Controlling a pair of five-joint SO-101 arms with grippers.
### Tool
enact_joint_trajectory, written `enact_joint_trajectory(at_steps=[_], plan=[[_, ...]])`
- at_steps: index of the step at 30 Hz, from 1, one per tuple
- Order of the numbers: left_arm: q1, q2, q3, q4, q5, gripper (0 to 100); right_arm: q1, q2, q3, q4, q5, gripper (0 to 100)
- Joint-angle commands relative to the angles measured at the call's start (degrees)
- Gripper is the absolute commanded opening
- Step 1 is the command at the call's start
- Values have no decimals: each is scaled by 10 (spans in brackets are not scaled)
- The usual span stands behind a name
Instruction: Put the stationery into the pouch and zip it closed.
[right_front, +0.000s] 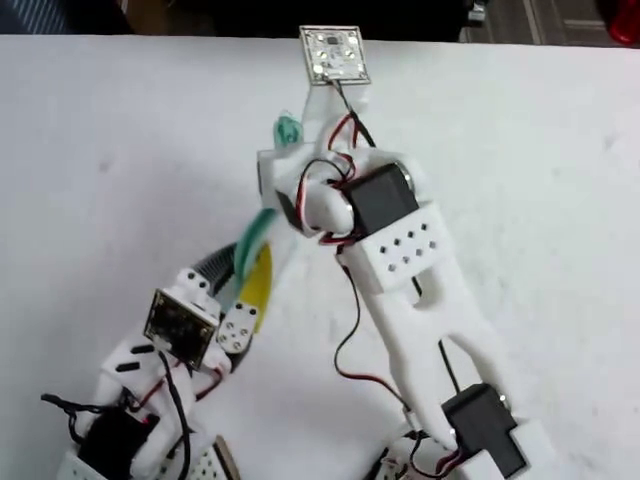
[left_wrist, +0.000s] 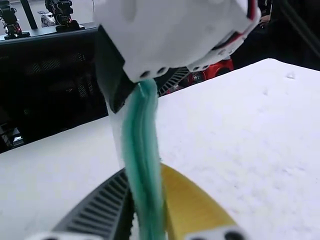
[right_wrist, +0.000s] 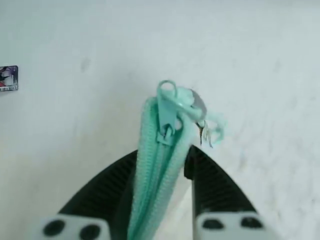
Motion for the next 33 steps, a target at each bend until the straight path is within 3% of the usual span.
enact_joint_trajectory(at_steps=[1, 3, 12, 16, 20, 27, 33], plan=[[10, 6, -16, 64, -33, 176, -2, 0, -12, -34, 3, 15], [29, 6, -39, 99, -12, 255, -2, 1, -12, -54, 11, 17], [44, 5, -163, 209, -25, 246, 1, -2, -12, -187, 47, 16], [-9, 5, -211, 236, -25, 245, 39, 7, 5, -186, 47, 16], [-87, -2, -213, 216, -23, 245, 90, 22, 47, -168, 47, 16], [-208, -2, -200, 175, 82, 245, 174, 45, 193, -242, 89, 16], [-274, -2, -73, 40, 149, 245, 215, 36, 338, -371, 93, 15]])
